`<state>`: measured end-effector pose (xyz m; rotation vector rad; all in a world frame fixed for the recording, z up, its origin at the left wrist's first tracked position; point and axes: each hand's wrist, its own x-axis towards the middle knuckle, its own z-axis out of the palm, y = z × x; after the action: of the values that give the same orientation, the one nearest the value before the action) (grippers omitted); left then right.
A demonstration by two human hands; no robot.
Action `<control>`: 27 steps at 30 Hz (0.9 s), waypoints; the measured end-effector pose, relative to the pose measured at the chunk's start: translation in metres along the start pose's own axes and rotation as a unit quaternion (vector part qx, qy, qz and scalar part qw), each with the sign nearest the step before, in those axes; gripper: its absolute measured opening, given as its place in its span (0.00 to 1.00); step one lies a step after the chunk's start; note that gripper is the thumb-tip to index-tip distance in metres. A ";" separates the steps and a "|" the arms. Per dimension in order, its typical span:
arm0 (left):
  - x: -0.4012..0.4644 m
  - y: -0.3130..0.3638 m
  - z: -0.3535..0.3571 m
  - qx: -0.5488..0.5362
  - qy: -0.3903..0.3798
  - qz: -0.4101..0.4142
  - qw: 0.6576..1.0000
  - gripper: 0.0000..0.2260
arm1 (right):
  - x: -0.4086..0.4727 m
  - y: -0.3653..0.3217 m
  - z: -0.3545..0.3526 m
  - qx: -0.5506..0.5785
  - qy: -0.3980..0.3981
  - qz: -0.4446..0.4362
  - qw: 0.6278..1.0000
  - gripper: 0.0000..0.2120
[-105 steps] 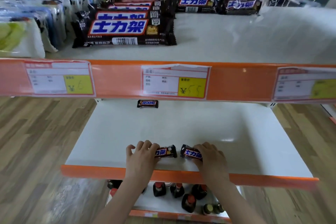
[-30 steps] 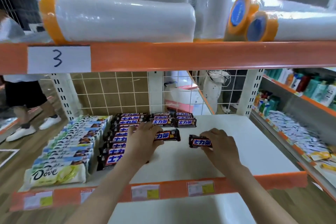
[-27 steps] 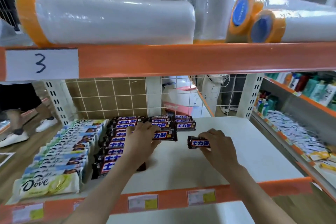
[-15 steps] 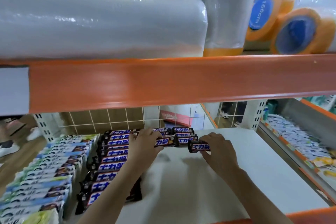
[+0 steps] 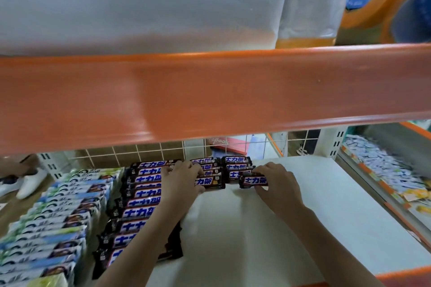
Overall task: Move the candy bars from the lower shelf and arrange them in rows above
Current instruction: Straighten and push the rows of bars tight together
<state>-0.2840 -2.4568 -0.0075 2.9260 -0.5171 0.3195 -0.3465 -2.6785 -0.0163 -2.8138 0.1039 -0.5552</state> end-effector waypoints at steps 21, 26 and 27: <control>-0.007 -0.006 -0.022 -0.050 0.020 0.051 0.997 0.18 | 0.014 -0.019 0.009 0.047 -0.089 0.007 0.995 0.18; -0.012 -0.007 -0.021 -0.051 0.021 0.063 0.997 0.17 | 0.012 -0.024 0.010 0.052 -0.081 0.005 0.995 0.19; -0.014 -0.008 -0.020 -0.051 0.023 0.063 0.996 0.17 | 0.011 -0.024 0.010 0.050 -0.082 0.007 0.995 0.20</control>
<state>-0.2975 -2.4414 0.0074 2.7869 -0.6925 0.3652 -0.3317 -2.6548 -0.0144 -2.7458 0.0604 -0.3161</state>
